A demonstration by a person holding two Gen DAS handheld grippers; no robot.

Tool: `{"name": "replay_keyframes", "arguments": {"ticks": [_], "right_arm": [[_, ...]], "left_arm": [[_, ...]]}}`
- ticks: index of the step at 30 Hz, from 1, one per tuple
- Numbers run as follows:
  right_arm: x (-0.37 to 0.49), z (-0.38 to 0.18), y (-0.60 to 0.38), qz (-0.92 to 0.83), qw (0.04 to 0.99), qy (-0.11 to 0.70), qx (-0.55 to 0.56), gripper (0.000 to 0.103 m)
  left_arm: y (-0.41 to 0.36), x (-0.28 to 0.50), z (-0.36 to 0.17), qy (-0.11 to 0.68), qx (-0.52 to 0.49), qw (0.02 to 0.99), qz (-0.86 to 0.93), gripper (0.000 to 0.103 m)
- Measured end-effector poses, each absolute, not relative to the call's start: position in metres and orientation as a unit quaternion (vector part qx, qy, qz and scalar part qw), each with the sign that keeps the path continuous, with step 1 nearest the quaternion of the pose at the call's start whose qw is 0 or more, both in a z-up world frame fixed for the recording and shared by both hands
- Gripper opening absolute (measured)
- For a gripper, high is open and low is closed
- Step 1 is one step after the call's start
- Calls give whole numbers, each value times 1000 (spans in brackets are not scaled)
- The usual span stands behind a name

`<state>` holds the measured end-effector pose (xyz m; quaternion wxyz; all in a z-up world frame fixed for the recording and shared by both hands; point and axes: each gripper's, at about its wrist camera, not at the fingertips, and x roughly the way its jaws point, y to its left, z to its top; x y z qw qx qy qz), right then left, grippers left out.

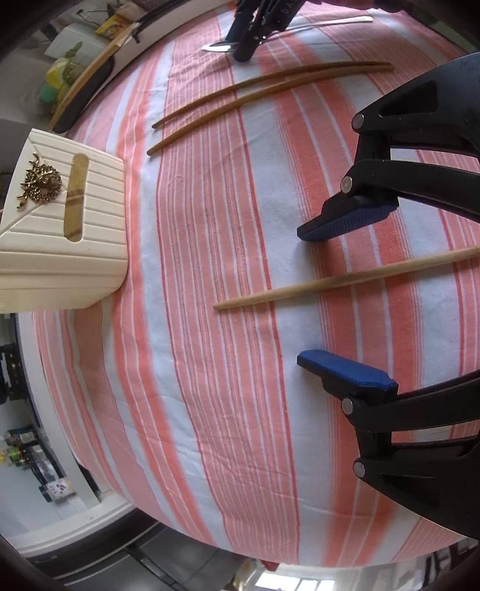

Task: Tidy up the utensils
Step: 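Grasp a wooden chopstick with the left tool while the right tool grasps the steel spoon, then carry chopstick and spoon over the caddy and lower them inside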

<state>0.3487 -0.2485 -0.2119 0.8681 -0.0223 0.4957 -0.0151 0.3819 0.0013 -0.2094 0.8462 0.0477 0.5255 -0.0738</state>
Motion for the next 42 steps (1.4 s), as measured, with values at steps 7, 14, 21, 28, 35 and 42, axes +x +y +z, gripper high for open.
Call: {"name": "replay_keyframes", "arguments": {"ticks": [7, 14, 21, 28, 35, 42], "right_arm": [[352, -202, -255, 0, 883, 469, 3, 42], [306, -137, -259, 50, 927, 370, 34, 42], [258, -89, -251, 81, 951, 296, 32, 42], [238, -70, -244, 91, 960, 264, 22, 42], [239, -50, -240, 100, 964, 246, 13, 42], [270, -26, -233, 131, 958, 256, 9, 42]], "left_arm": [[10, 385, -201, 513, 4, 855, -83, 4], [26, 344, -136, 423, -22, 902, -84, 4], [43, 303, -72, 337, -54, 935, -91, 4], [43, 290, -52, 314, -64, 942, -100, 4], [42, 290, -45, 310, -75, 942, -107, 4], [44, 309, -23, 304, -85, 940, -130, 4]]}}
